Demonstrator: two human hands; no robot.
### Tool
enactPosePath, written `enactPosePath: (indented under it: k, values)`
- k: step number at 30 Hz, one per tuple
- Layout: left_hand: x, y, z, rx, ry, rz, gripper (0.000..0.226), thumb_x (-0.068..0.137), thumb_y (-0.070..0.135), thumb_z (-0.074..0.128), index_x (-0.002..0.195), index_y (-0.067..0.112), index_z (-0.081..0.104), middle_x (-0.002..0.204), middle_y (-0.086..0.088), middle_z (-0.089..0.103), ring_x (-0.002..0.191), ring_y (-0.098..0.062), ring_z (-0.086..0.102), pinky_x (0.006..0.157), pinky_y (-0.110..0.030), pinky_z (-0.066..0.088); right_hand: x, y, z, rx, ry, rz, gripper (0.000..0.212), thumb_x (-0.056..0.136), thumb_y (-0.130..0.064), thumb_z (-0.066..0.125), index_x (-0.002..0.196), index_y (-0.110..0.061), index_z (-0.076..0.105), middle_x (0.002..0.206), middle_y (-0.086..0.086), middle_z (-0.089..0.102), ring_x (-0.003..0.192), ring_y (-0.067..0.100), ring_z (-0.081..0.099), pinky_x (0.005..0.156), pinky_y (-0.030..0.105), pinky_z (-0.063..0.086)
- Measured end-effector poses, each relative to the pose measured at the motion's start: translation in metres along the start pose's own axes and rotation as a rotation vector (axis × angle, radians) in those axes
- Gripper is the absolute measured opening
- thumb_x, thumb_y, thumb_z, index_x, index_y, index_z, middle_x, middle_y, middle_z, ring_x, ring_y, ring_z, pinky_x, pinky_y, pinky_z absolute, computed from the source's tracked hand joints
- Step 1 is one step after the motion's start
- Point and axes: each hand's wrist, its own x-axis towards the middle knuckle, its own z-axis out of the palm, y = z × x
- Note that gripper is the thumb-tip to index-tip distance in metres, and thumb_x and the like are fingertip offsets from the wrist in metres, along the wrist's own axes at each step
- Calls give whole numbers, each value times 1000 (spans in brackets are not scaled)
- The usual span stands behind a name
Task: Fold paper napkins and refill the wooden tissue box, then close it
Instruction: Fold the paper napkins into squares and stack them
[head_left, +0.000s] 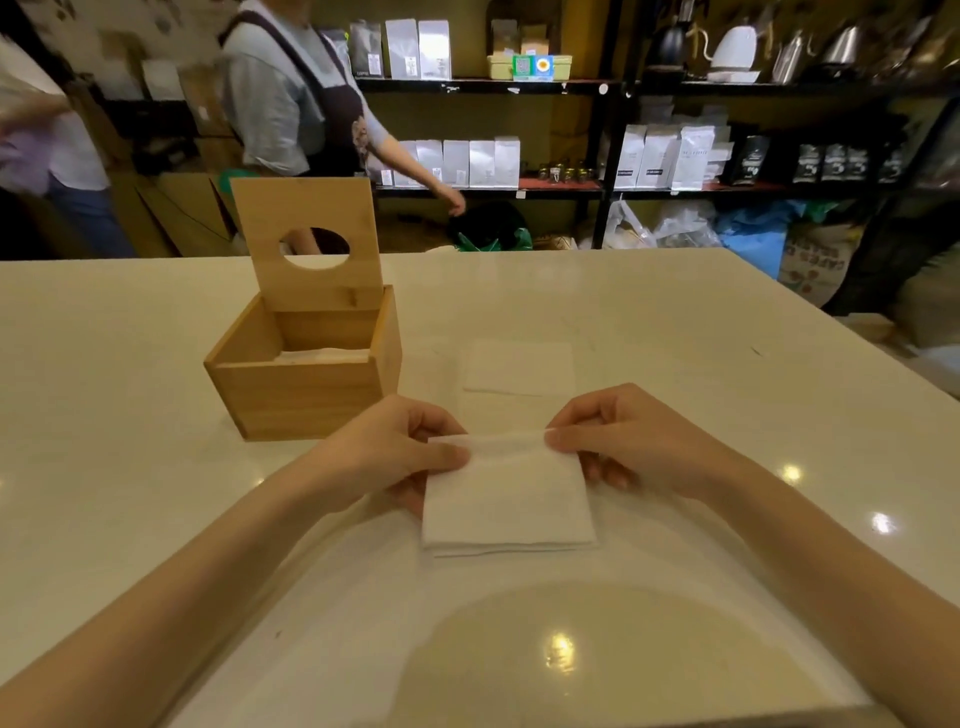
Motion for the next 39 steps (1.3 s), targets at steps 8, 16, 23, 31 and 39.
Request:
enactPosePath:
  k: [8, 16, 23, 31, 39]
  values:
    - [2, -8, 4, 438, 148, 134, 5, 82, 25, 65, 86, 23, 67, 75, -3, 72, 40, -3, 57, 44, -13, 44, 6, 11, 6, -187, 97, -136, 3, 79, -18, 68, 77, -16, 69, 51, -8, 57, 46, -2, 49, 49, 10, 36]
    - [12, 18, -1, 728, 131, 213, 33, 82, 33, 63, 113, 25, 55, 108, 7, 55, 74, -4, 53, 68, -20, 48, 6, -3, -2, -609, 114, -181, 24, 84, -34, 59, 107, -28, 54, 75, -12, 53, 65, 4, 48, 68, 30, 43]
    - [70, 50, 13, 641, 399, 405, 28, 92, 22, 49, 119, 17, 54, 120, -4, 56, 101, -16, 55, 84, -23, 43, 51, -15, -30, -594, 459, -366, 25, 90, -25, 51, 112, -21, 59, 95, -6, 60, 87, 14, 56, 76, 28, 45]
    - [132, 28, 17, 819, 503, 258, 37, 96, 11, 35, 133, 11, 43, 141, -8, 43, 129, -26, 36, 101, -39, 36, 98, 17, -41, -764, 418, -246, 35, 95, -27, 40, 127, -19, 51, 129, 4, 55, 119, 22, 43, 97, 36, 37]
    - [149, 18, 18, 889, 487, 214, 34, 96, 17, 35, 122, 10, 56, 135, -7, 47, 128, -26, 34, 95, -40, 36, 103, 31, -39, -915, 318, -202, 38, 96, -32, 34, 129, -19, 48, 132, 5, 48, 122, 25, 36, 95, 37, 32]
